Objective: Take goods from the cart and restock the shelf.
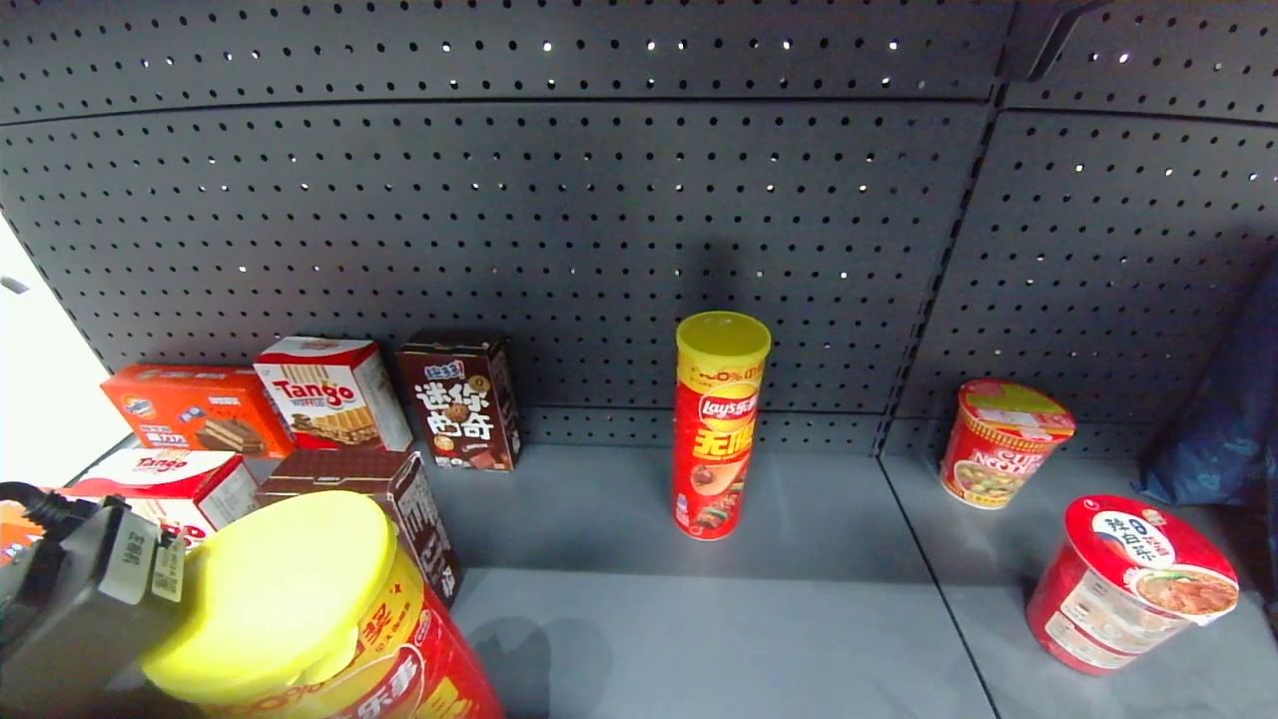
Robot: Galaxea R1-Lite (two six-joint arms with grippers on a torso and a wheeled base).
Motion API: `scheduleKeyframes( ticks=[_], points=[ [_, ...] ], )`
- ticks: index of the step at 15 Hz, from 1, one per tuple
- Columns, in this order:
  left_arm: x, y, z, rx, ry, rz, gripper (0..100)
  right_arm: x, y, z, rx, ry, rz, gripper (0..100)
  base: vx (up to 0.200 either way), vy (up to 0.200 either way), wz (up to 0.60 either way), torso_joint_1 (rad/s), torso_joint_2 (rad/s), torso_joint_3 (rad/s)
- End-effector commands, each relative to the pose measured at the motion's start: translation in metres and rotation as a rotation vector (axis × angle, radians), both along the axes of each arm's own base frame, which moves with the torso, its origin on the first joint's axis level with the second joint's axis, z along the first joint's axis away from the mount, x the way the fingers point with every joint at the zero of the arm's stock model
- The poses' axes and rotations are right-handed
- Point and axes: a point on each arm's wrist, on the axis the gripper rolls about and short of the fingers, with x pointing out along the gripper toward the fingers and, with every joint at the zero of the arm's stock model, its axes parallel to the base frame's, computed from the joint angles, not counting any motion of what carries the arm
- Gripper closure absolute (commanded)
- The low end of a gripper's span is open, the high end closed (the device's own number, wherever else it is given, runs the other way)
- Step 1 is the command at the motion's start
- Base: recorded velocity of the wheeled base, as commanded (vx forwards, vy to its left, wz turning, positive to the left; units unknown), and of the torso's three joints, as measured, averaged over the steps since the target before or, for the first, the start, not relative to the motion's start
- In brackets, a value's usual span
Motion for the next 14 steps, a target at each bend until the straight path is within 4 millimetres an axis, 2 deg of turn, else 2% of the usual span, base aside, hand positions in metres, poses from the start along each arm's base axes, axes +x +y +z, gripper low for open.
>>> scheduleKeyframes(
  ticks=[1,8,11,14],
  points=[
    [0.003,-0.002,-0.002,0.008,0.013,0.002,100,0.035,0.021,-0.005,-0.037,0.084,0.08,0,0.0,0.0,0.0,0.0,0.0,0.0],
    [0.0,-0.001,-0.003,-0.008,0.026,-0.035,100,0.079,0.053,0.004,-0.096,0.125,0.227,0,0.0,0.0,0.0,0.0,0.0,0.0],
    [-0.001,-0.002,-0.002,-0.019,0.027,-0.061,100,0.108,0.072,0.01,-0.128,0.128,0.255,0,0.0,0.0,0.0,0.0,0.0,0.0],
    [-0.002,-0.004,-0.001,-0.019,0.025,-0.085,100,0.131,0.084,0.007,-0.149,0.112,0.265,0,0.0,0.0,0.0,0.0,0.0,0.0]
  ],
)
